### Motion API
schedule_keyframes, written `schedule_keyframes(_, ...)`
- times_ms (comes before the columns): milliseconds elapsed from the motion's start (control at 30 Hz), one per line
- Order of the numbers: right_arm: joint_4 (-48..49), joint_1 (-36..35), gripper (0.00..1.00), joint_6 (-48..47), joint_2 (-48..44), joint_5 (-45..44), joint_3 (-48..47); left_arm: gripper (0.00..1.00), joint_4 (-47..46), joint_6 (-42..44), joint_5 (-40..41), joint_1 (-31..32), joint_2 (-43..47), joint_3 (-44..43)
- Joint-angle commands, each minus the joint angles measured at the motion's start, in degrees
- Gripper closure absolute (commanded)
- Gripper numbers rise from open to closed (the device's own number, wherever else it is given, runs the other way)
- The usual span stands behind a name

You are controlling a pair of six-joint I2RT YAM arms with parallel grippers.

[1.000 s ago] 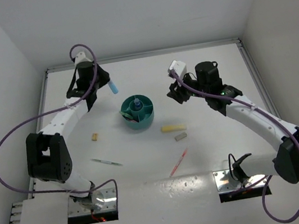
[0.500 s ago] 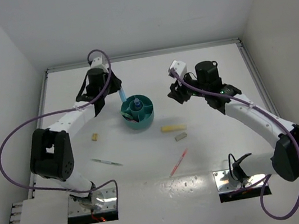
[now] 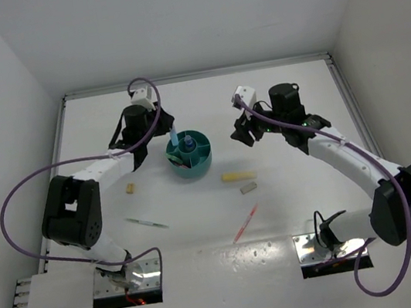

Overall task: Sort the stationery into containers
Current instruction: Place the pen in the storage box.

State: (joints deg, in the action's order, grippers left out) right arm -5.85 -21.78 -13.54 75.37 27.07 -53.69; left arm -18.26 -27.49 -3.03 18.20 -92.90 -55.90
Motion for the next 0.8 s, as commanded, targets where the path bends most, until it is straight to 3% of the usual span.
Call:
schedule_keyframes(0,1.2,0.5,0.44,-1.0,0.0,2.5,-0.4,1.00,-7.0,1.9,-2.9,0.5,-0.1,2.5)
schedule_keyframes(167,1.2,1.6,0.42,-1.0,0.6,4.2,-0.4,0.93,-11.4,2.4,-4.1,0.5,-0.6,5.3)
schedule_keyframes(300,0.7,1.6,0.42,-1.0,0.6,4.7,-0.4,0.78,-13.7,3.7,-5.3,1.1,-0.6,6.7)
schedule_keyframes(400,0.7,2.1,0.41,-1.0,1.1,4.7,-0.4,0.57,-15.1,3.7,-5.8,1.1,-0.6,7.2)
schedule_keyframes(500,0.7,2.1,0.39,-1.0,1.1,4.7,-0.4,0.46,-15.1,3.7,-5.8,1.1,0.6,7.2)
schedule_keyframes(600,0.1,2.1,0.33,-1.0,1.7,4.7,-0.4,0.42,-13.9,3.7,-5.8,1.1,2.0,7.2)
schedule_keyframes(700,-0.4,2.1,0.33,-2.5,2.2,4.7,-0.9,0.42,-12.7,3.7,-4.7,1.1,3.3,6.7)
schedule_keyframes(767,-3.0,2.1,0.60,-5.5,3.0,4.7,-1.4,0.54,-11.4,3.7,-4.2,0.3,5.8,6.2)
